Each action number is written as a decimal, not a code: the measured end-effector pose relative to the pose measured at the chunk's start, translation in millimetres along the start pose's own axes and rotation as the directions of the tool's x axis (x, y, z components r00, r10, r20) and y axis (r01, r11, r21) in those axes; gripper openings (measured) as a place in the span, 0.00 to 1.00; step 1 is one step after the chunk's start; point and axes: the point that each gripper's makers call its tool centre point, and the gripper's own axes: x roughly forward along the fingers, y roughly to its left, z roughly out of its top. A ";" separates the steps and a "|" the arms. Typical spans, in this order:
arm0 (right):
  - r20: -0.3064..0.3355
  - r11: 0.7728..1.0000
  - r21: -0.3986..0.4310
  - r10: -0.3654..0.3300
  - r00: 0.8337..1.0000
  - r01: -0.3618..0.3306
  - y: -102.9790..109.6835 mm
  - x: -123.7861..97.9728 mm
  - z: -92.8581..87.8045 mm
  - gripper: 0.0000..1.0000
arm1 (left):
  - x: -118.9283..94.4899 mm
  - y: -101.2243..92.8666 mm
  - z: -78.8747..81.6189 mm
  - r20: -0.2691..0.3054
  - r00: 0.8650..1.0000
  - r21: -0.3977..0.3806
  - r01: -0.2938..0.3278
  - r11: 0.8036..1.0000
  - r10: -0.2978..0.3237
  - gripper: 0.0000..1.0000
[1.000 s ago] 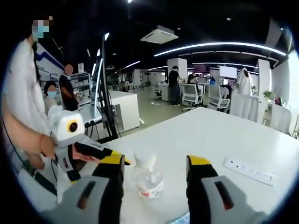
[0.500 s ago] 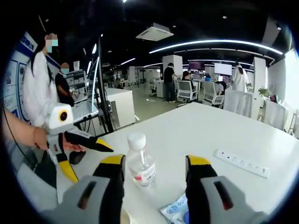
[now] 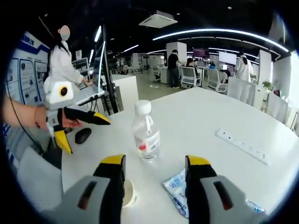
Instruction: Arrange the tabletop items into an orderly group along one side of the table until the central work area is clear of visible clutter.
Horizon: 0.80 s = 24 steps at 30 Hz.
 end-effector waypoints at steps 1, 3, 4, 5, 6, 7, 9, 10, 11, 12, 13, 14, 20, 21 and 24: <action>-0.008 1.000 -0.002 0.007 1.000 -0.007 1.6 -0.7 -2.9 0.49 | -1.7 -1.1 0.4 0.001 1.000 -0.001 -0.002 1.000 0.002 0.77; -0.027 1.000 0.000 0.017 1.000 -0.017 4.5 -2.2 -10.1 0.50 | -5.0 -2.8 1.2 0.006 1.000 0.002 -0.004 1.000 0.004 0.77; -0.040 1.000 0.003 0.023 0.999 -0.023 5.8 -2.8 -13.9 0.50 | -6.4 -3.7 1.1 0.006 1.000 0.001 -0.004 1.000 0.004 0.77; -0.046 1.000 0.004 0.025 0.999 -0.025 6.3 -2.9 -16.0 0.49 | -8.0 -5.6 0.7 0.004 1.000 0.002 -0.004 1.000 0.004 0.77; -0.054 1.000 0.007 0.028 0.998 -0.027 6.8 -3.1 -18.0 0.49 | -9.3 -6.6 0.1 0.002 1.000 0.004 -0.005 1.000 0.005 0.77; -0.062 1.000 0.007 0.030 0.998 -0.030 7.8 -3.0 -21.0 0.50 | -11.2 -8.3 -0.3 -0.001 1.000 0.007 -0.007 1.000 0.007 0.77; -0.076 0.999 0.011 0.037 0.996 -0.036 9.5 -3.5 -24.6 0.49 | -14.3 -10.6 -1.6 -0.003 1.000 0.007 -0.009 1.000 0.009 0.77; -0.080 0.999 0.013 0.039 0.996 -0.038 9.8 -3.6 -25.4 0.49 | -15.6 -11.3 -2.5 -0.004 1.000 0.009 -0.011 1.000 0.011 0.77; -0.088 0.999 0.009 0.041 0.995 -0.040 11.2 -3.0 -27.1 0.49 | -16.8 -12.4 -3.3 -0.006 1.000 0.008 -0.012 1.000 0.012 0.77; -0.092 0.999 0.005 0.043 0.995 -0.042 12.1 -2.6 -28.0 0.49 | -18.1 -13.2 -3.8 -0.006 1.000 0.006 -0.013 1.000 0.013 0.77; -0.105 0.999 0.005 0.046 0.993 -0.045 13.1 -1.4 -30.5 0.48 | -19.1 -14.1 -4.2 -0.005 1.000 0.005 -0.014 1.000 0.014 0.77; -0.116 0.999 0.009 0.049 0.992 -0.049 13.7 -0.9 -33.1 0.48 | -20.5 -14.8 -5.6 -0.008 1.000 0.008 -0.017 1.000 0.017 0.77; -0.181 0.997 0.011 0.076 0.980 -0.075 21.6 4.0 -47.7 0.44 | -26.8 -19.0 -7.9 -0.006 1.000 0.000 -0.028 1.000 0.028 0.77; -0.184 0.997 0.014 0.077 0.980 -0.075 22.6 5.0 -48.4 0.44 | -27.1 -20.1 -8.3 -0.006 1.000 0.000 -0.028 1.000 0.028 0.77; -0.216 0.996 0.020 0.088 0.972 -0.085 26.1 8.8 -56.5 0.43 | -28.5 -23.0 -8.9 -0.002 1.000 -0.003 -0.030 1.000 0.030 0.76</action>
